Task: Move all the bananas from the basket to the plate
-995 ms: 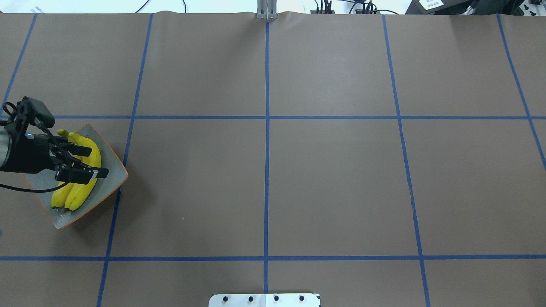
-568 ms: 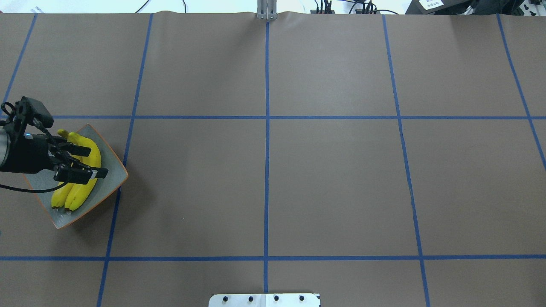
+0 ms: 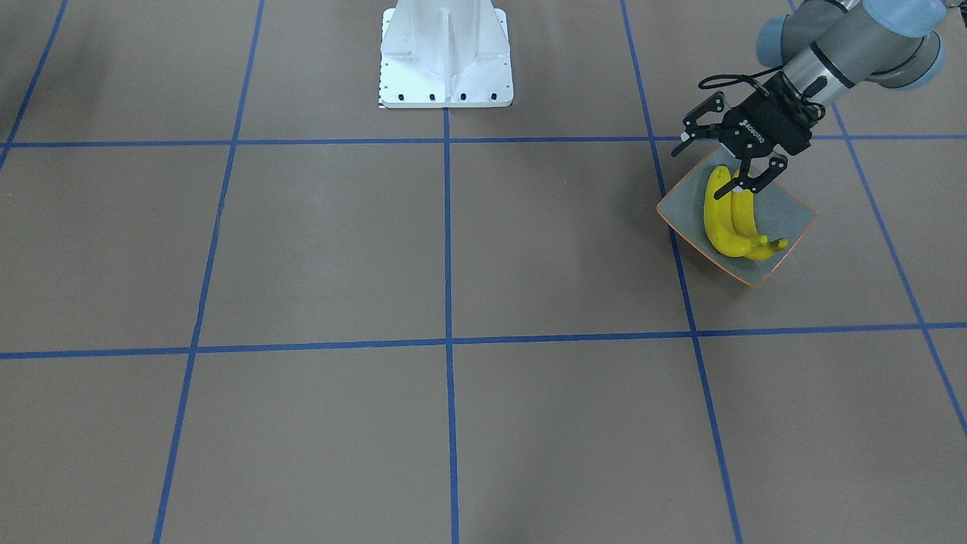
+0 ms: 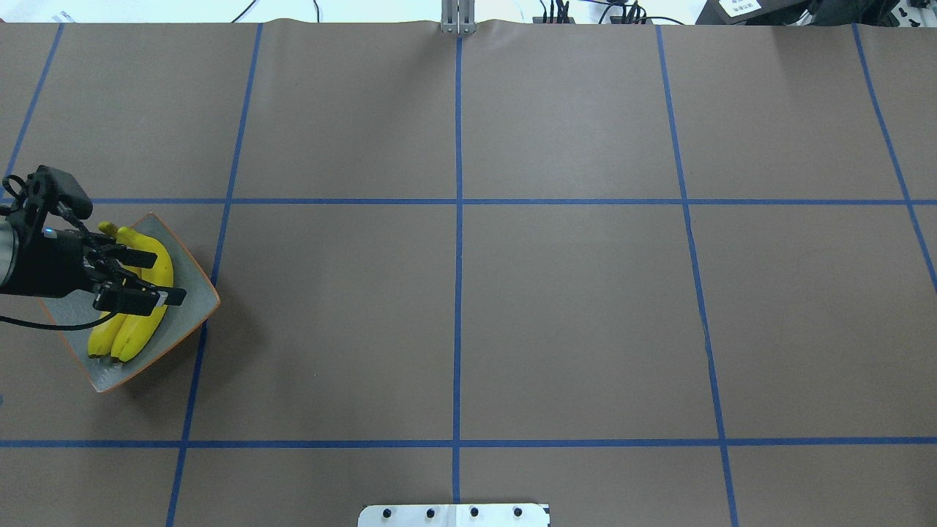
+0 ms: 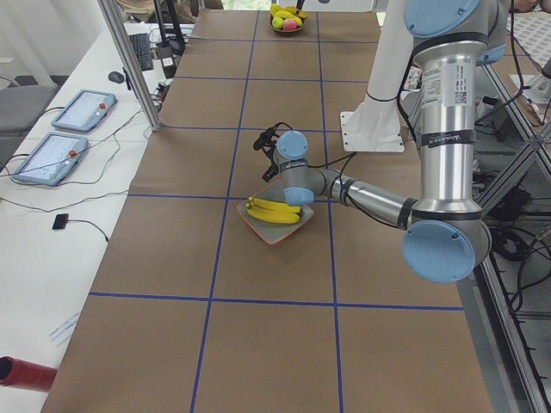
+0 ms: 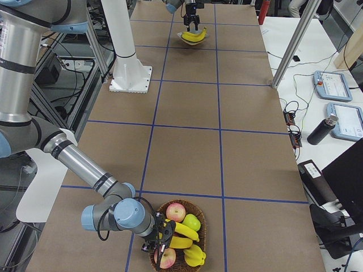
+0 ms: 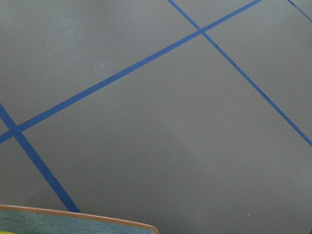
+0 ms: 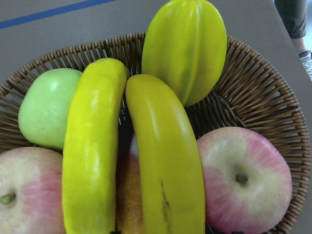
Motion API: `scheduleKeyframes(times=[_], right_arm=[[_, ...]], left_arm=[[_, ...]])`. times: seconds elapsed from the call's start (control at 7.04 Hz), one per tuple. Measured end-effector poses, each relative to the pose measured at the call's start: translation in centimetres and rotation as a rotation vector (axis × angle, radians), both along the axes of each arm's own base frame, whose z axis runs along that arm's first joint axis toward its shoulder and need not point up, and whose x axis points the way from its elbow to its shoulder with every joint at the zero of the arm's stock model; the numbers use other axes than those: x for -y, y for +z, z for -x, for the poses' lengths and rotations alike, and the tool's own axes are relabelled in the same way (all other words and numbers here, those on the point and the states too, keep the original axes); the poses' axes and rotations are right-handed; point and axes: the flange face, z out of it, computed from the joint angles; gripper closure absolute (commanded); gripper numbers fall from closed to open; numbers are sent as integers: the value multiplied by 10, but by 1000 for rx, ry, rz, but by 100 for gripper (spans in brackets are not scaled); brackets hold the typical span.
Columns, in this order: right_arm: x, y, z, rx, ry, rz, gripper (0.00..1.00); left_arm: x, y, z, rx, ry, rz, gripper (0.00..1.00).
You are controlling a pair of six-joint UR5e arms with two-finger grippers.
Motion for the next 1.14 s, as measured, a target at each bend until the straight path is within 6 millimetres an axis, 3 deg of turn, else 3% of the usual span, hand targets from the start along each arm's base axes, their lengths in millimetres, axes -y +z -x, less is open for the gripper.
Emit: scheduleKeyframes(times=[0.14, 0.57, 1.14], right_arm=[[2, -1, 2, 0, -6, -1, 98], [17, -8, 3, -11, -18, -28, 100], [48, -41, -8, -80, -9, -115, 100]], left_arm=[[0, 0, 0, 0, 0, 0, 0], [1, 1, -1, 1, 0, 1, 0], [1, 3, -2, 4, 1, 4, 0]])
